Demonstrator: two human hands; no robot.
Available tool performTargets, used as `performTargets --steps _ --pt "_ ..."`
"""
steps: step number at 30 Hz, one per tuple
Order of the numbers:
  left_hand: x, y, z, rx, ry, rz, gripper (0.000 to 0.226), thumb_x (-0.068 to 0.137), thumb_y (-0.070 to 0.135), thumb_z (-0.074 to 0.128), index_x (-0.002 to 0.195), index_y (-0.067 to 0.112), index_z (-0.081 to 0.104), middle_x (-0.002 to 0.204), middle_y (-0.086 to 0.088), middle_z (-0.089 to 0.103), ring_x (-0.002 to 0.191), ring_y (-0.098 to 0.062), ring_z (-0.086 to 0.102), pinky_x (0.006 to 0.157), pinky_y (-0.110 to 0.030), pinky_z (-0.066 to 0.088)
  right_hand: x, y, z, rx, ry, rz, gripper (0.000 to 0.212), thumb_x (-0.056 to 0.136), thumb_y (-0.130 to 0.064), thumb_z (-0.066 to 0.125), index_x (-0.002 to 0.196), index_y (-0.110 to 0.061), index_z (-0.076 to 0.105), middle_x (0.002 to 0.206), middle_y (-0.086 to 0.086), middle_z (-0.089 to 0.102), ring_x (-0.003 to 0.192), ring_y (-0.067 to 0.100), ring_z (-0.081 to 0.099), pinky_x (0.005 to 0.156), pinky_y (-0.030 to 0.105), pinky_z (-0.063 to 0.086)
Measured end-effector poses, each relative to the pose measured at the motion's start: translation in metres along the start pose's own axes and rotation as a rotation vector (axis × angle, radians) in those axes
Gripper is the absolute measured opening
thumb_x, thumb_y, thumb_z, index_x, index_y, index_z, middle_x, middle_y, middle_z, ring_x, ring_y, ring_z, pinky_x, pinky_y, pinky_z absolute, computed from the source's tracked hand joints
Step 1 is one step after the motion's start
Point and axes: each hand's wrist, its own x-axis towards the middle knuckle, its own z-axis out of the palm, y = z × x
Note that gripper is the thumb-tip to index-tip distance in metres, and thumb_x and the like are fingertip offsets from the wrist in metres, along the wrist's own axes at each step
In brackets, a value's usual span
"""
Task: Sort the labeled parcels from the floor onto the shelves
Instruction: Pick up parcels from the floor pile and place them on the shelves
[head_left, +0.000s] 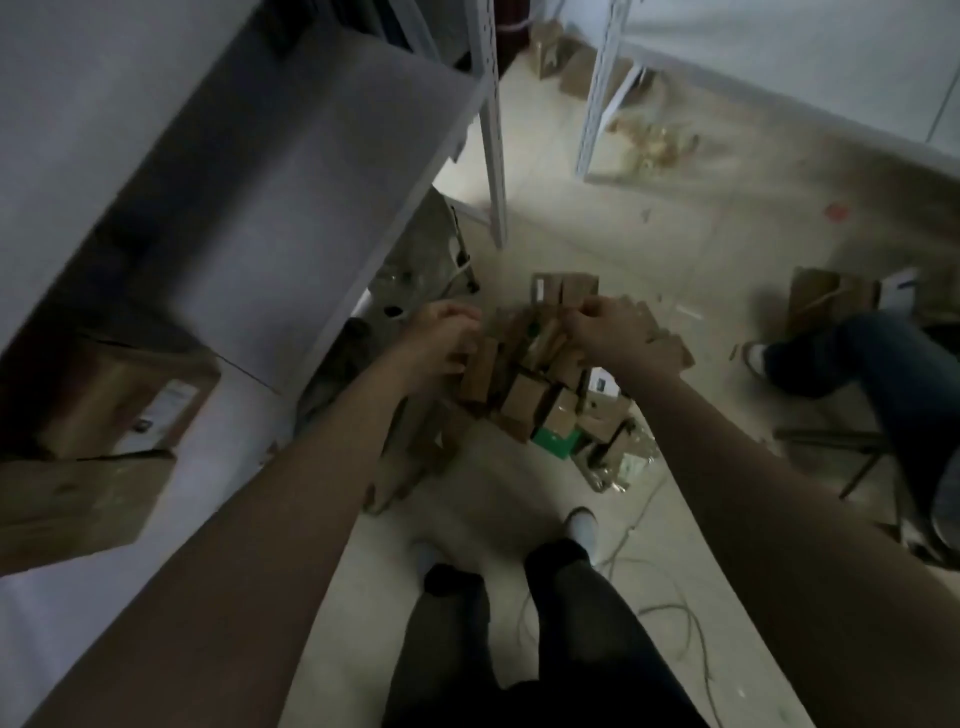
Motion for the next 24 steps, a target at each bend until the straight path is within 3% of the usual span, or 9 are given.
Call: performTargets --steps 2,4,8,11,14,18,20,22,24 --pt "0.038 -0.047 0.013 -0.01 -0.015 -0.14 0.015 0.101 0.014 0.058 0.114 0.018 0.066 0.109 -0.004 0.07 0.087 -0.017 0.068 0.078 -0.039 0.059 0.02 0.045 0.018 -0.023 -0.034 0.1 0.021 0.1 -0.023 0.056 0.084 -0.029 0.067 0.078 0.0 0.068 0.068 0.017 0.065 0.06 0.032 0.056" --pt "0.073 -0.095 0.022 -0.004 -0.021 -0.24 0.012 0.099 0.016 0.059 0.105 0.021 0.068 0.112 -0.004 0.073 0.099 -0.024 0.071 0.088 -0.048 0.06 0.039 0.088 0.042 -0.024 -0.062 0.198 0.017 0.1 -0.026 0.055 0.088 -0.027 0.067 0.085 0.002 0.071 0.072 0.019 0.067 0.062 0.035 0.057" --pt "0.143 -0.188 0.027 0.132 -0.042 -0.376 0.012 0.095 0.016 0.062 0.098 0.026 0.068 0.111 -0.007 0.074 0.104 -0.027 0.07 0.089 -0.048 0.059 0.083 0.166 0.107 0.053 -0.107 0.375 0.019 0.102 -0.027 0.055 0.11 -0.017 0.069 0.101 0.006 0.073 0.081 0.024 0.068 0.069 0.037 0.058" --pt "0.205 -0.254 0.021 0.243 -0.06 -0.436 0.013 0.093 0.017 0.065 0.103 0.024 0.069 0.108 -0.005 0.072 0.102 -0.026 0.069 0.085 -0.043 0.06 0.124 0.216 0.17 0.137 -0.155 0.499 0.025 0.104 -0.028 0.054 0.12 -0.014 0.068 0.109 0.007 0.073 0.092 0.03 0.072 0.084 0.047 0.063" --pt "0.268 -0.309 0.017 0.191 -0.008 -0.493 0.015 0.094 0.013 0.063 0.093 0.028 0.067 0.096 -0.002 0.07 0.098 -0.023 0.067 0.077 -0.039 0.058 0.168 0.26 0.236 0.247 -0.176 0.628 0.028 0.104 -0.028 0.054 0.125 -0.013 0.065 0.115 0.009 0.071 0.103 0.035 0.071 0.091 0.052 0.061" --pt "0.351 -0.378 0.013 0.133 0.045 -0.547 0.019 0.09 0.011 0.062 0.081 0.027 0.064 0.097 -0.006 0.066 0.097 -0.026 0.064 0.078 -0.041 0.06 0.219 0.316 0.317 0.374 -0.186 0.773 0.031 0.104 -0.027 0.053 0.132 -0.014 0.059 0.116 0.006 0.065 0.098 0.03 0.064 0.084 0.044 0.059" --pt "0.387 -0.409 0.009 0.162 0.058 -0.504 0.015 0.084 0.012 0.064 0.074 0.022 0.061 0.085 -0.005 0.065 0.091 -0.029 0.065 0.079 -0.041 0.059 0.242 0.343 0.351 0.339 -0.181 0.785 0.032 0.104 -0.027 0.051 0.132 -0.013 0.057 0.113 0.007 0.062 0.092 0.027 0.06 0.079 0.039 0.056" --pt "0.422 -0.442 0.005 0.16 0.071 -0.458 0.007 0.08 0.018 0.066 0.079 0.021 0.059 0.084 -0.004 0.066 0.091 -0.027 0.068 0.08 -0.04 0.058 0.262 0.369 0.38 0.285 -0.191 0.788 0.033 0.105 -0.029 0.049 0.133 -0.013 0.056 0.115 0.009 0.06 0.092 0.027 0.058 0.081 0.04 0.054" --pt "0.453 -0.47 0.003 0.137 0.067 -0.462 0.027 0.077 0.031 0.066 0.102 0.022 0.064 0.101 -0.006 0.069 0.099 -0.028 0.069 0.087 -0.044 0.06 0.279 0.391 0.406 0.243 -0.186 0.78 0.039 0.106 -0.033 0.048 0.14 -0.015 0.051 0.122 0.007 0.057 0.103 0.029 0.059 0.09 0.044 0.053"
